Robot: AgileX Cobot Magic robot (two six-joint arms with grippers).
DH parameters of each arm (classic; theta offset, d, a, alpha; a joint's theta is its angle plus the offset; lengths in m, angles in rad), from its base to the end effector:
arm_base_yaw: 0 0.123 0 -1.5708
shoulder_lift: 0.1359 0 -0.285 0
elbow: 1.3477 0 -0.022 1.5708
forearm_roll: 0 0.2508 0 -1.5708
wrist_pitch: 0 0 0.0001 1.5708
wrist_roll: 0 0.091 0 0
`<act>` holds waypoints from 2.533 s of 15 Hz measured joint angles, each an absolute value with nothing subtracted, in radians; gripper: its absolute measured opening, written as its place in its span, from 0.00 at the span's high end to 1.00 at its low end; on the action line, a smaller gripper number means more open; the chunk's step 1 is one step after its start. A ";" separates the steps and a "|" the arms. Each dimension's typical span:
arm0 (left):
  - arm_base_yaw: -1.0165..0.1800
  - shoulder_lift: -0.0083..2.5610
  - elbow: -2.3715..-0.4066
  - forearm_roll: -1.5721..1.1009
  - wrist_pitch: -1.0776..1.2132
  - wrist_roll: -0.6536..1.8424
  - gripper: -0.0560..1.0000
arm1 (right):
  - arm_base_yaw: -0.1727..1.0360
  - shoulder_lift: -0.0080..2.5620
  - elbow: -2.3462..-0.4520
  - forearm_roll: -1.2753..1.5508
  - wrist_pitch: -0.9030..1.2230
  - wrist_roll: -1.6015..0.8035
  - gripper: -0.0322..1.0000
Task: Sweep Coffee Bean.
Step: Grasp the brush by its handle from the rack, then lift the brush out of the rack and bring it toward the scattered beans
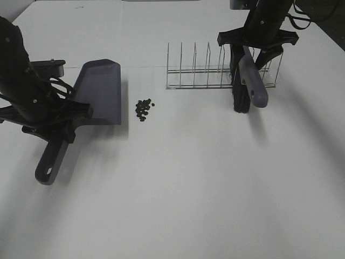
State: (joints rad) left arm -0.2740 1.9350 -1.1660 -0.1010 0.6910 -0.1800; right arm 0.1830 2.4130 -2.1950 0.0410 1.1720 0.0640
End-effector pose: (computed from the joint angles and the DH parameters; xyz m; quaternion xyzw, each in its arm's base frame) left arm 0.3481 -0.1039 0.1431 0.0112 0.9944 -0.0572 0.0881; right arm 0.5028 0.0965 0.1836 -0.0536 0.9894 0.0361 0.1301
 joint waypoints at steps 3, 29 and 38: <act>-0.274 1.935 -1.166 -0.101 0.691 -0.180 0.62 | 0.183 2.462 -2.198 0.033 1.128 0.064 0.43; -0.274 1.935 -1.166 -0.097 0.691 -0.180 0.62 | 0.177 2.407 -2.419 -0.065 1.220 0.101 0.67; -0.274 1.935 -1.166 -0.083 0.766 -0.187 0.62 | 0.223 2.111 -2.131 0.000 1.227 0.115 0.67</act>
